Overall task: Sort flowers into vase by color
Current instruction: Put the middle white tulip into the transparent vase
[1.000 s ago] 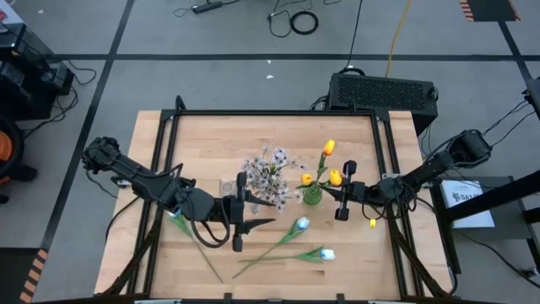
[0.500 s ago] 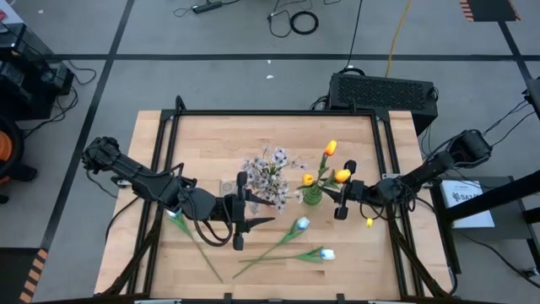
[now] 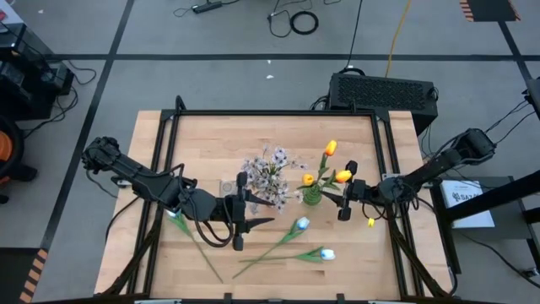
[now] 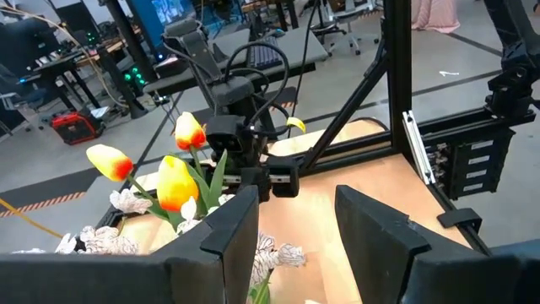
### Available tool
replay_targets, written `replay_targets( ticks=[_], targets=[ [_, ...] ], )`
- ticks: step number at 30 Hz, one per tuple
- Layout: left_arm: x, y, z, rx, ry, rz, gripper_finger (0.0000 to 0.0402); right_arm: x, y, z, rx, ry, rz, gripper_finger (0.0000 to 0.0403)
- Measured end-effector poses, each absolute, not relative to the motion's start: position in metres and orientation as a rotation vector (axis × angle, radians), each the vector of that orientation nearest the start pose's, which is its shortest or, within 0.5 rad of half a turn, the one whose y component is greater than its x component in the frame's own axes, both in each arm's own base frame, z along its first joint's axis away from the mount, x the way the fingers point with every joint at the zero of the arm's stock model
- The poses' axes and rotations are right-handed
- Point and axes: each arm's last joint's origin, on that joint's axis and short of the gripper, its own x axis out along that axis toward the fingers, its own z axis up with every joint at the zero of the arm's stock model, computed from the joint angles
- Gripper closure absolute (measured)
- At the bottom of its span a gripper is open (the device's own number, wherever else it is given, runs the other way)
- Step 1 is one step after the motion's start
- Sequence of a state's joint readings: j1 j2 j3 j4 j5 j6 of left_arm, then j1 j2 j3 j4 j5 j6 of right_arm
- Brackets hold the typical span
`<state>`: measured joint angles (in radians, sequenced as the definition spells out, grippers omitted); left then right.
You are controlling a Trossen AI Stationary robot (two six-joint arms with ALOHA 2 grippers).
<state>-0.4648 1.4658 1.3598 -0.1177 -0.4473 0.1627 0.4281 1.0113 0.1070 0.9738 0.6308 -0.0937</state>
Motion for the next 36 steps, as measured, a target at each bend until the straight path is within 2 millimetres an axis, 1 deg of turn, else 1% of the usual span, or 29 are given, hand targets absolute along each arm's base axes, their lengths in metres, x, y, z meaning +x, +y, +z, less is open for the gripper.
replay_targets(
  ticks=[7,13,21,24,27,31,33,36],
  targets=[
    [0.304,-0.139,0.379,0.26,0.2,-0.036,0.0236,0.153,0.055,0.179,-0.019,-0.009,-0.171,0.0172],
    [0.303,-0.141,0.378,0.237,0.203,-0.041,0.0236,0.145,0.053,0.185,0.028,-0.015,-0.119,0.0144],
    [0.3,-0.147,0.378,0.214,0.202,-0.058,0.0236,0.13,0.046,0.188,0.046,0.017,-0.113,0.0134],
    [0.298,-0.151,0.378,0.216,0.205,-0.069,0.0236,0.125,0.045,0.191,0.05,0.057,-0.073,0.0134],
    [0.295,-0.154,0.376,0.204,0.22,-0.062,0.0236,0.12,0.044,0.207,0.075,0.154,-0.038,0.0135],
    [0.292,-0.157,0.373,0.224,0.248,-0.037,0.0236,0.11,0.041,0.233,0.119,0.289,0.01,0.0142],
    [0.291,-0.158,0.372,0.232,0.265,-0.032,0.0236,0.107,0.041,0.248,0.15,0.315,0.048,0.0147],
    [0.289,-0.157,0.367,0.217,0.313,-0.021,0.0236,0.105,0.043,0.262,0.174,0.306,0.124,0.0154]
  ],
)
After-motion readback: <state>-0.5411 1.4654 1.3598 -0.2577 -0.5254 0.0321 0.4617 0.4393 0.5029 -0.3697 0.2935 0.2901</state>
